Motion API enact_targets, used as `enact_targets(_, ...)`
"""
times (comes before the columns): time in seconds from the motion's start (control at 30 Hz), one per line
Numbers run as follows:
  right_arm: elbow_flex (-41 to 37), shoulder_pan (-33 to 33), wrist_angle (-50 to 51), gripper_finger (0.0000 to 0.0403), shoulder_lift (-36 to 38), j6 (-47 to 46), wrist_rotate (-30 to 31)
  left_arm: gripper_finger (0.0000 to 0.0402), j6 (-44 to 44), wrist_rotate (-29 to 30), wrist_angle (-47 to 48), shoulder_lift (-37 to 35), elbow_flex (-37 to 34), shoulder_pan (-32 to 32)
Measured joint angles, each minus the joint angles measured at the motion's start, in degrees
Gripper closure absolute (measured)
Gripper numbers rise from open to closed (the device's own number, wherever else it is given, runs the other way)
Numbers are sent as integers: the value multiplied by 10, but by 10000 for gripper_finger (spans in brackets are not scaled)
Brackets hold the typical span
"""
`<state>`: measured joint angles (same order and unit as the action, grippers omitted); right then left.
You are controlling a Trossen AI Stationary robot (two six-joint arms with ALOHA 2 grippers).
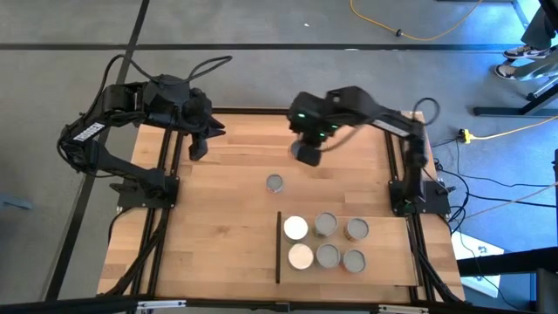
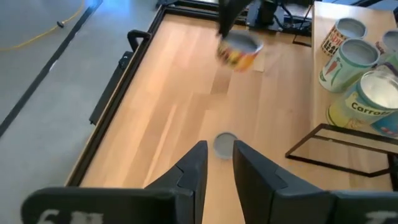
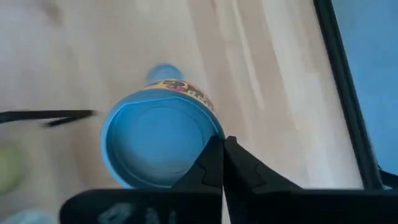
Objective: Pick and place cans onto a shelf
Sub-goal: Put the canned pineapple rings on the shelf
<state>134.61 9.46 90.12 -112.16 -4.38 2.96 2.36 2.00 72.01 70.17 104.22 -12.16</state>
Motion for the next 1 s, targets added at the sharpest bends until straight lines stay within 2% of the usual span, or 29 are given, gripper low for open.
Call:
enact_targets(0.17, 0, -44, 0, 403, 70, -67, -2, 333, -63, -3, 0, 10, 0, 0)
enact_targets(0.23, 0, -63, 0, 403, 92, -95, 4, 333, -77, -25, 0, 18, 0, 0)
enact_targets(0.4, 0, -119, -1, 403, 135, -114, 0, 333, -134, -147, -17, 45, 0, 0)
enact_targets(0.53, -4, -161, -3, 403, 163, -176, 2, 333, -179, -243, -38, 64, 0, 0)
enact_targets(0.63, -36, -199, -4, 403, 187, -217, 4, 333, -187, -250, -37, 77, 0, 0)
enact_targets(0.73, -101, -240, 0, 403, 226, -253, 3, 333, -195, -247, -36, 85, 0, 0)
enact_targets(0.83, -168, -275, 0, 403, 266, -351, 0, 333, -196, -247, -42, 92, 0, -1)
enact_targets(1.0, -251, -343, 0, 403, 310, -511, -51, 333, -196, -236, -39, 92, 0, -5)
